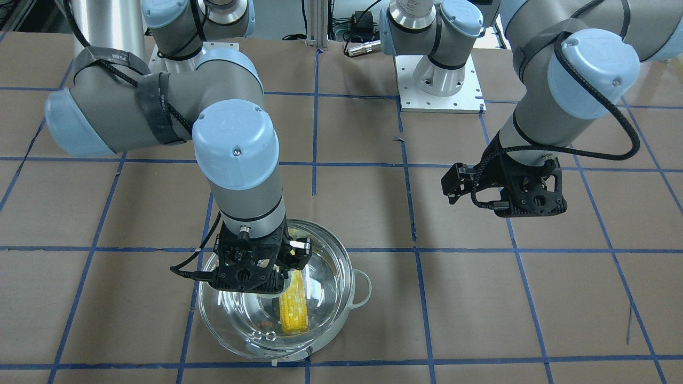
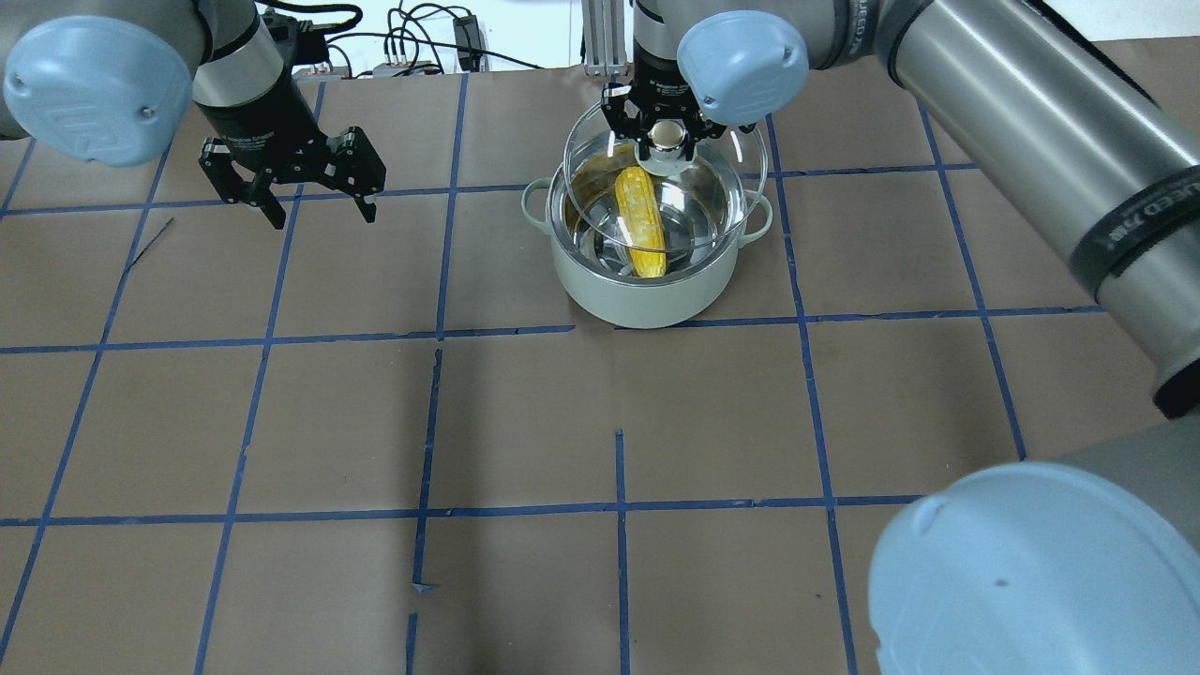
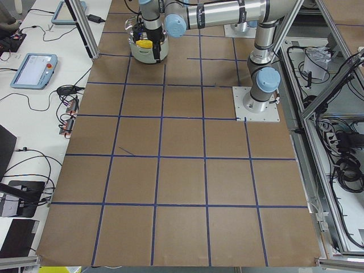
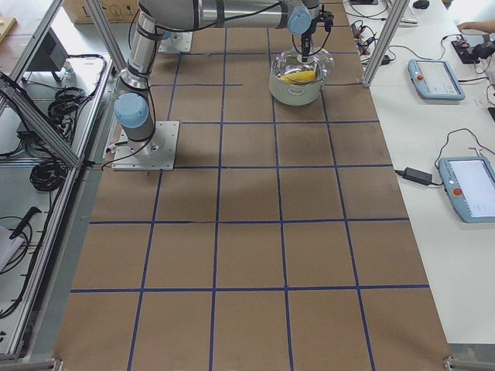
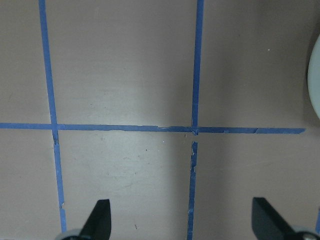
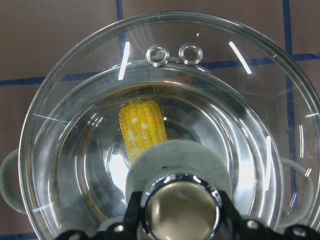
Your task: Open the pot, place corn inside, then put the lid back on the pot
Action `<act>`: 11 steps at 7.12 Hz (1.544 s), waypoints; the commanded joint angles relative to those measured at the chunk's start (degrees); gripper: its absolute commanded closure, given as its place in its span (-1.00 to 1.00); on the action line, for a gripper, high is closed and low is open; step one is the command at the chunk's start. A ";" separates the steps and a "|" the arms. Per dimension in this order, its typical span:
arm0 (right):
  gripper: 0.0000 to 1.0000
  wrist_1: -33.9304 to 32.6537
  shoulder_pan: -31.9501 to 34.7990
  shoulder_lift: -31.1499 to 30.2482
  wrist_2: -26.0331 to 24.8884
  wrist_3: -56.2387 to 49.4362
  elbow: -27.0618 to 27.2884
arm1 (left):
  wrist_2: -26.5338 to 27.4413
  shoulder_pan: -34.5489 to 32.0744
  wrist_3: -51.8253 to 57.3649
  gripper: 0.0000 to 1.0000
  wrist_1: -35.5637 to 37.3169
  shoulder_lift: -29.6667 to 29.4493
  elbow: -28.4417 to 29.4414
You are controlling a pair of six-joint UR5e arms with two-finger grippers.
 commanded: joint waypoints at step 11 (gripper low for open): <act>0.75 2.02 1.74 1.42 0.31 1.00 0.46 | -0.40 -0.20 -5.05 -1.00 -3.87 1.08 1.59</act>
